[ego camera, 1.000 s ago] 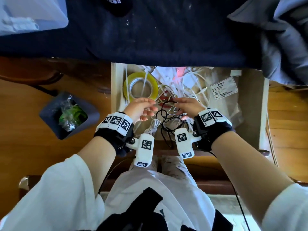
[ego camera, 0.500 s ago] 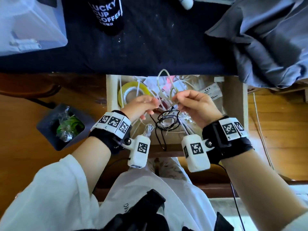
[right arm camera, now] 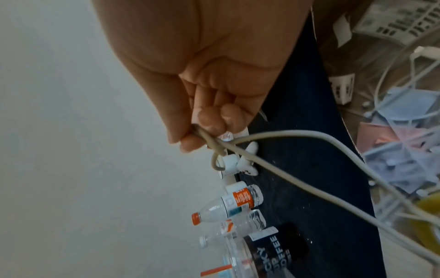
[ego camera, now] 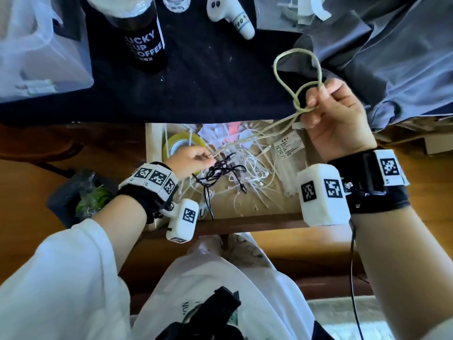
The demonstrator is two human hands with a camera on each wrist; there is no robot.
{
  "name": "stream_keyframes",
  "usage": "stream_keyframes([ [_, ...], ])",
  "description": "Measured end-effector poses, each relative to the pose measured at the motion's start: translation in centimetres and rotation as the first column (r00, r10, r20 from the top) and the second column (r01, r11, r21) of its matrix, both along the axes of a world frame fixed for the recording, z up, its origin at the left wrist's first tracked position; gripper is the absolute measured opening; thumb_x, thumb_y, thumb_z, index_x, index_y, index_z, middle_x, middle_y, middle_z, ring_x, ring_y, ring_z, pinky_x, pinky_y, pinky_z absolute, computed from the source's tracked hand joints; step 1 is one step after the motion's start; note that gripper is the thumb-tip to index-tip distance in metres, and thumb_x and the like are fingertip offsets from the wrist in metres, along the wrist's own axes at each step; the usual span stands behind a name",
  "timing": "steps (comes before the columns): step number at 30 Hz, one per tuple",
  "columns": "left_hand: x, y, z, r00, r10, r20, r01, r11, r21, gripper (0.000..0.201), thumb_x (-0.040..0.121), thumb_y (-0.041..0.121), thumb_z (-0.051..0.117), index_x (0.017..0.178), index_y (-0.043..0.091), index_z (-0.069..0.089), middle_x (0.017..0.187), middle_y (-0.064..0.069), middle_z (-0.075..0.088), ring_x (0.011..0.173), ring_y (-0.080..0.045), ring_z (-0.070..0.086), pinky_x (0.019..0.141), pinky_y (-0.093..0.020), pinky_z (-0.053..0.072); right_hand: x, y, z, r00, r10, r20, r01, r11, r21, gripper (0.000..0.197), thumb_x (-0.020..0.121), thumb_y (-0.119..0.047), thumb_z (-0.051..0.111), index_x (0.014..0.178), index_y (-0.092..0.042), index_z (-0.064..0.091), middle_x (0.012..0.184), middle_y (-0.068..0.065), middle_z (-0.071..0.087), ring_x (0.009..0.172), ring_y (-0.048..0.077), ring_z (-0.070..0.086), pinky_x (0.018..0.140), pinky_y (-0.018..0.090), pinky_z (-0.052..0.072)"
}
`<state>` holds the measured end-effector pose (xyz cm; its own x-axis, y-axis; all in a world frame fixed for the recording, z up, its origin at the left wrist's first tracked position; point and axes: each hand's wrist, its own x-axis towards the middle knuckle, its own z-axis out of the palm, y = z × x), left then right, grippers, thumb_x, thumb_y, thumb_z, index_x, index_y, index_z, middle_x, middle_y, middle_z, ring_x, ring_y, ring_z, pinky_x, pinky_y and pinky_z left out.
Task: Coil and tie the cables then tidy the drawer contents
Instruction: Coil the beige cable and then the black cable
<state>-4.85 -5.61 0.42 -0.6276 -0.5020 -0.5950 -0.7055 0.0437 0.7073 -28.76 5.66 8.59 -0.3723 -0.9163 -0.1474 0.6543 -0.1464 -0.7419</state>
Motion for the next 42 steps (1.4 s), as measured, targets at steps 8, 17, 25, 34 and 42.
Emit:
stream_keyframes([
  [8,0.6,-0.1,0.8,0.939,0.323,-0.119,-0.316,0.946,0.072,0.026,0.099,0.023,0.045,0.082,0.014,0.063,0.087,0.004,0.067,0.077,0.004,0.064,0.077,-0.012,0.045,-1.2,1.4,-0.8,0.997,-0.06,-0.045,0.063,0.995,0.075,0.015,0.075,-0.01,0.068,0.067,-0.02,0.06,0.066,0.004,0.058,0.047,0.01,0.045,0.049,0.017,0.037],
  [17,-3.1,-1.2,8.4,0.872,0.374,-0.314,-0.316,0.923,0.221,0.015,0.095,0.018,0.053,0.085,0.02,0.064,0.101,-0.002,0.068,0.093,-0.009,0.063,0.083,-0.025,0.041,0.7,-0.3,4.1,1.0,-0.021,0.014,0.021,0.999,-0.029,0.019,0.089,0.003,0.038,0.078,-0.012,0.042,0.066,0.005,0.06,0.048,0.012,0.051,0.051,0.02,0.044],
  [25,-6.6,1.1,10.5,0.923,0.18,-0.34,-0.055,0.937,0.345,0.027,0.09,0.0,0.056,0.074,0.014,0.04,0.075,-0.002,0.072,0.086,-0.015,0.067,0.078,-0.032,0.047,-0.6,-2.9,12.7,0.992,0.009,-0.126,-0.037,0.974,-0.223,0.016,0.089,0.002,0.042,0.08,-0.01,0.044,0.069,0.008,0.062,0.053,0.015,0.054,0.053,0.022,0.048],
  [34,-6.8,-1.5,13.4,0.754,0.492,-0.434,-0.227,0.816,0.532,0.019,0.092,-0.004,0.049,0.084,0.012,0.046,0.074,-0.007,0.07,0.074,-0.022,0.071,0.08,-0.044,0.056,-4.2,-0.7,12.5,0.974,-0.009,-0.225,-0.041,0.974,-0.221,0.018,0.07,-0.012,0.074,0.076,-0.018,0.057,0.076,0.008,0.064,0.058,0.015,0.054,0.059,0.02,0.048],
  [42,-7.4,-1.8,14.2,0.862,0.285,-0.42,-0.163,0.939,0.302,0.03,0.082,-0.014,0.059,0.095,0.013,0.055,0.099,-0.002,0.07,0.098,-0.012,0.062,0.089,-0.025,0.047,-3.7,-0.5,11.3,0.966,0.093,-0.242,-0.153,0.958,-0.242,0.029,0.068,-0.016,0.079,0.077,-0.018,0.052,0.075,0.01,0.063,0.057,0.017,0.053,0.057,0.022,0.048],
])
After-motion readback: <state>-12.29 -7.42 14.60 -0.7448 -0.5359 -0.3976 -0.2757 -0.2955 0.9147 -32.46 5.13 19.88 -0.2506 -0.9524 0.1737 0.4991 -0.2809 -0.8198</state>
